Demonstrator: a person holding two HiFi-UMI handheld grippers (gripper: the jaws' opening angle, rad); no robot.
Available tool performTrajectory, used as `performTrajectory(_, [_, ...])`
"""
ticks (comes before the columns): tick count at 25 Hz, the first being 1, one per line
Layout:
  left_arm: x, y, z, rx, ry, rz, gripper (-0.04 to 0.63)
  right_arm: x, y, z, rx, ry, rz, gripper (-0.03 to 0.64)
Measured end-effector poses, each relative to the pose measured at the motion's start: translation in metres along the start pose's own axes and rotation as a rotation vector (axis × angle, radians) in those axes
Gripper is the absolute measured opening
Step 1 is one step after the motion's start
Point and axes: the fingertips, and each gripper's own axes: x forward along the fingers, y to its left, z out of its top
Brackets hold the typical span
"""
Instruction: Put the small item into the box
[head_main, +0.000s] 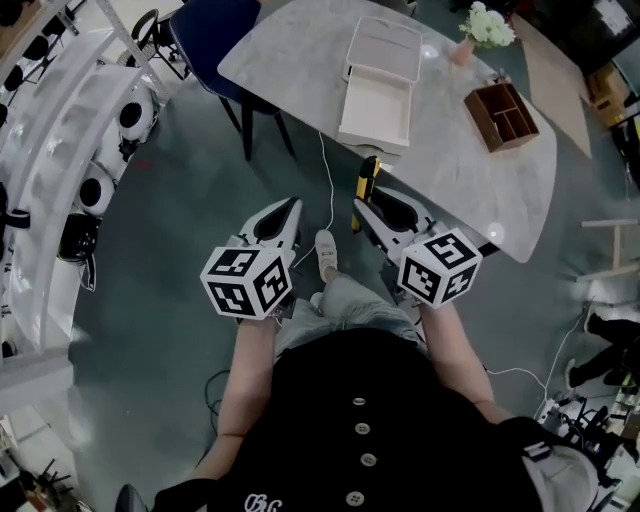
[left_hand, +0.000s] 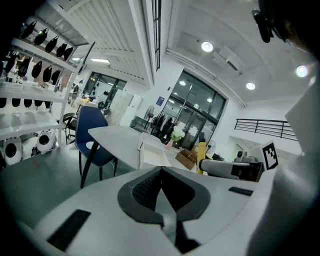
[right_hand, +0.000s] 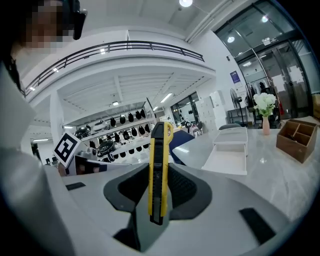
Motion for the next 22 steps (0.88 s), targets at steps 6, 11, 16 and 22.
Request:
performTrajectory(6, [0.032,0.017,0.026,0.021,-0.008,-0.018,0.018,0.037,-0.023,0.018,0.003,-0.004,0.017,0.118])
performTrajectory(11, [0.073,0.029,0.057,0.044,-0.016,-0.02,0.018,0.064,-0.055,0.048,0.002,-0.021,0.024,0.118])
performTrajectory(16, [0.107,0.037,0.085,0.076,0.0,-0.017,0.018,0.092,-0.084,0.077,-0.005,-0.029,0.031,0.118])
performTrajectory(22, [0.152,0.042,0.108,0.093,0.003,-0.031,0.018,0.114,-0.126,0.097,0.004,-0.034,0.031,0.118])
